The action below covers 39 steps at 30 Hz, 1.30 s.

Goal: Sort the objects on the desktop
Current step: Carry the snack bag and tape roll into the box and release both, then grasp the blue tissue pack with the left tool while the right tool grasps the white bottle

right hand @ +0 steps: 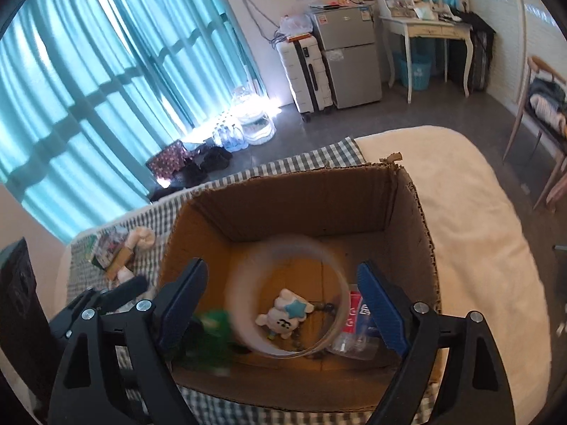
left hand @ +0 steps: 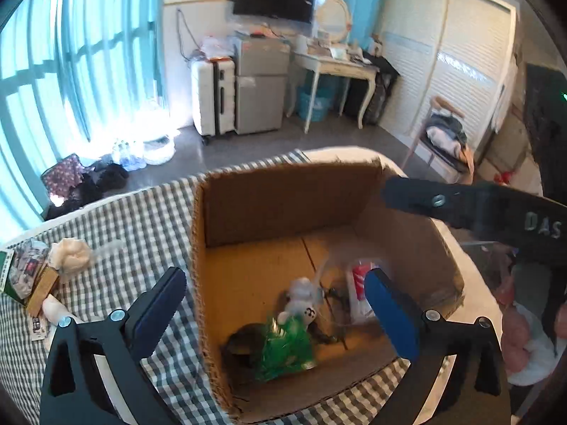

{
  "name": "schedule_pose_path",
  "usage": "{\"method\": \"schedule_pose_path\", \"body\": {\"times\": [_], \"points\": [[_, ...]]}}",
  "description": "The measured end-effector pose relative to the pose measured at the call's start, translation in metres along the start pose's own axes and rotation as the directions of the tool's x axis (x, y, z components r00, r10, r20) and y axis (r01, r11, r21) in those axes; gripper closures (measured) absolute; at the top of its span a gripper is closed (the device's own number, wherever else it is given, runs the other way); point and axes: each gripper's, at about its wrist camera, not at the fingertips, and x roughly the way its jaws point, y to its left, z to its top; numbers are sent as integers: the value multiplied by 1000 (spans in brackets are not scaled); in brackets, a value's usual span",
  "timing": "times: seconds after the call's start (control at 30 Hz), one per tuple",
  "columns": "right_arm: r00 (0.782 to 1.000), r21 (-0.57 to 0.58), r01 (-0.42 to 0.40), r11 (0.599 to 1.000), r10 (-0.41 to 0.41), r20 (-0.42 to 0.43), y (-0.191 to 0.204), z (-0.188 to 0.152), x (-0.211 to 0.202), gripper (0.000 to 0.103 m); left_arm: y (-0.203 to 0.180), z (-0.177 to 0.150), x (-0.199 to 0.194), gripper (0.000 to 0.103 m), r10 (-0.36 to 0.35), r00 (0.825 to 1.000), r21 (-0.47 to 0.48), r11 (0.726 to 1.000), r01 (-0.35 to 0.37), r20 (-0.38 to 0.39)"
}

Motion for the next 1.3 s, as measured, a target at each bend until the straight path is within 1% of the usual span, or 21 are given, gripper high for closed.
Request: {"method": "schedule_pose_path", "body": {"times": [0.03,0.1,0.17,0.27,0.37,0.47,0.57,0.67,0.7,0.73,0.77,0.8,0.83,0.9,0.97,1.07,1.13,1.17,1.23,1.3], "points": [[1000,-2,-14,1000,14,26,2,1,-5,16,3,1,-3,0,-12,1000,-16,1000,12,-2],[997,-20,-2,1000,4,74,9,4,-17,14,13,4,-9,0,-17,1000,-61,998,17,3],[995,-48,20,999,-15,99,17,8,-26,13,25,7,-19,0,-14,1000,-105,994,15,13],[991,-83,20,996,-9,132,32,11,-36,13,46,9,-38,0,-9,999,-139,990,14,36],[988,-113,-14,994,32,154,52,11,-44,13,78,9,-64,0,50,997,-155,987,-40,59],[983,-169,-48,985,76,164,79,6,-47,13,115,6,-98,0,124,989,-186,977,-106,84],[979,-227,-69,971,110,172,115,-1,-45,13,156,-2,-135,0,225,967,-220,956,-196,116],[974,-263,-106,959,154,168,155,-10,-37,13,196,-20,-166,0,313,940,-240,931,-275,137],[971,-272,-128,954,176,162,168,-14,-34,13,211,-30,-175,0,349,927,-246,919,-308,140],[966,-278,-158,947,207,156,181,-19,-29,13,222,-38,-181,0,376,916,-250,909,-334,143],[960,-280,-183,942,233,154,191,-24,-26,13,235,-50,-186,0,412,899,-257,894,-368,147],[953,-282,-212,936,262,150,201,-29,-21,13,247,-61,-188,0,437,887,-262,882,-391,146],[943,-285,-251,925,300,141,214,-37,-14,13,257,-71,-188,0,455,879,-267,873,-408,145],[933,-294,-289,911,337,128,232,-50,0,12,279,-97,-182,0,487,865,-290,850,-439,121],[932,-318,-298,900,347,107,253,-66,21,9,299,-119,-168,0,493,867,-319,836,-446,81],[937,-363,-290,886,340,83,279,-89,54,9,322,-144,-145,0,479,877,-359,827,-434,45],[941,-390,-249,886,317,121,291,-104,75,9,335,-161,-127,0,471,881,-387,819,-423,33],[947,-407,-225,885,298,123,295,-108,83,9,339,-167,-120,0,465,885,-402,816,-415,31],[962,-451,-181,874,252,103,303,-115,103,9,347,-178,-99,0,443,897,-416,816,-400,6],[974,-512,-143,847,211,77,308,-123,126,9,353,-185,-75,0,420,907,-404,825,-395,-30]]}}
